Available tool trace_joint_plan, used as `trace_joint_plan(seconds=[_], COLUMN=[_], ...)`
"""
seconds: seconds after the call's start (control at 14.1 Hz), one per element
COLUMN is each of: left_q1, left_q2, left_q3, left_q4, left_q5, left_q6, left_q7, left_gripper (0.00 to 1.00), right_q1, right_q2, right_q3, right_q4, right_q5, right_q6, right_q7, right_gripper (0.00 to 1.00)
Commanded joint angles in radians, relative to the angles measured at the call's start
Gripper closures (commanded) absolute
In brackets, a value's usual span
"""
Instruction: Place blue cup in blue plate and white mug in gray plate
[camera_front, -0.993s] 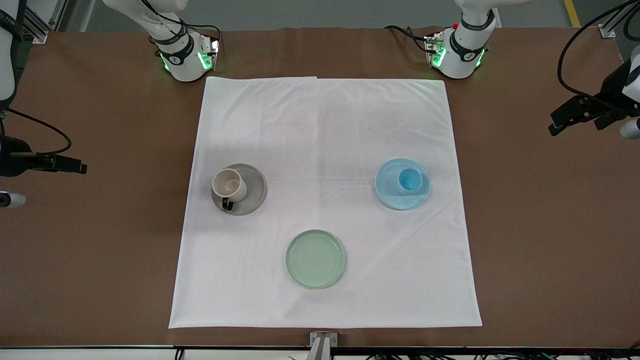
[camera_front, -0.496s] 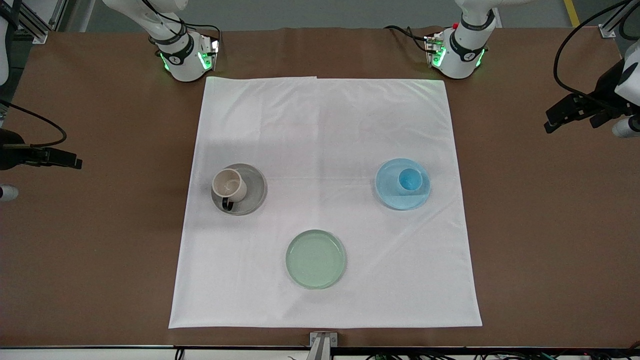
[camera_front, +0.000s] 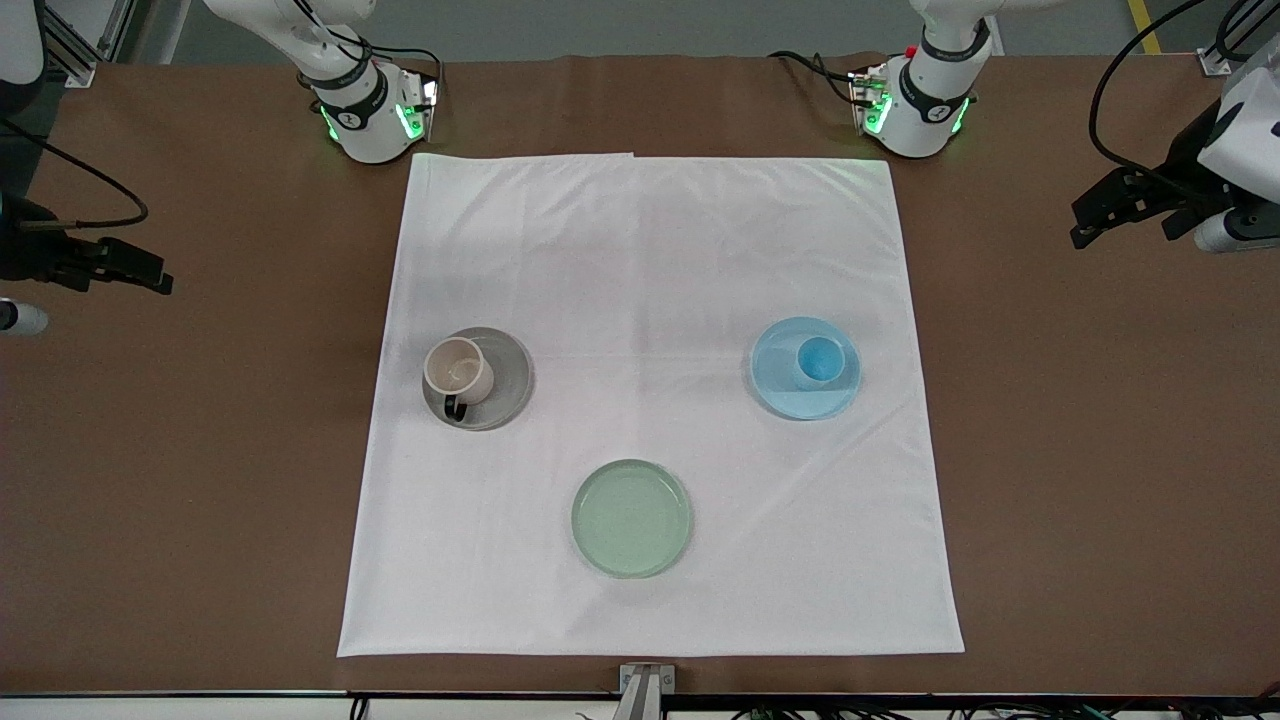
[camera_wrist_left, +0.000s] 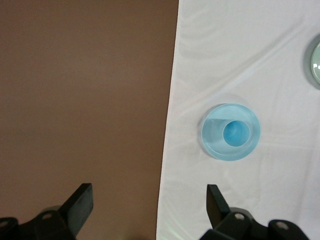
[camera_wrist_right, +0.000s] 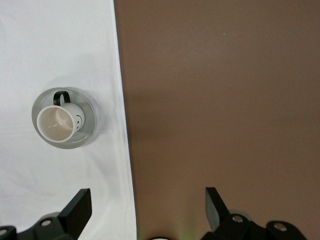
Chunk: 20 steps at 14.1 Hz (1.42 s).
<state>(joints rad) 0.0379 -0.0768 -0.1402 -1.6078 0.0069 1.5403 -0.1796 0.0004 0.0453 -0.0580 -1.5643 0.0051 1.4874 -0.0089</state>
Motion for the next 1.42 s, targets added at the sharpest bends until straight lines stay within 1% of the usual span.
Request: trace_joint_plan(seconds=[0.0,0.14,0.21,0.35,0.64,0.92,1.35], left_q1=[0.007,0.008,0.005,0.007,0.005,0.007,0.007], left_q2=[-0.020,-0.011,-0.008,-0.001,0.000,0.009,0.018], left_q3=[0.002,0.005,0.005,0.005,0.004,0.004,0.004], left_q4=[-0.011,0.003,0.005,0.005,0.005,0.006,0.012], left_q5=[-0.009,-0.007,-0.002,-0.001,-0.001,-0.001,-0.002], left_q6=[0.011,0.011,0.011,0.011,0.011,0.011,0.011], left_q7=[0.015,0.017,0.016,0.019,0.020,0.020,0.040], left_gripper=[0.00,0.00,0.00,0.00,0.00,0.00,0.00], right_q1=[0.006,0.006,0.006,0.006,0.004,0.004,0.007], right_q2=[-0.059,-0.082,-0.082,-0.079,-0.077,-0.085,-0.097], right_q3=[-0.013,-0.013,-0.011,-0.009,-0.013,-0.013,-0.009], right_q4=[-0.040,-0.028,-0.019,0.036,0.082,0.081,0.063], right_q5=[-0.017,-0.017,-0.017,-0.017,-0.013,-0.002,0.009], right_q6=[-0.008,-0.025,-0.038,-0.077,-0.125,-0.141,-0.113], right_q7=[-0.003,-0.003,-0.005,-0.006,-0.008,-0.008,-0.011], right_gripper=[0.00,0.00,0.00,0.00,0.00,0.00,0.00])
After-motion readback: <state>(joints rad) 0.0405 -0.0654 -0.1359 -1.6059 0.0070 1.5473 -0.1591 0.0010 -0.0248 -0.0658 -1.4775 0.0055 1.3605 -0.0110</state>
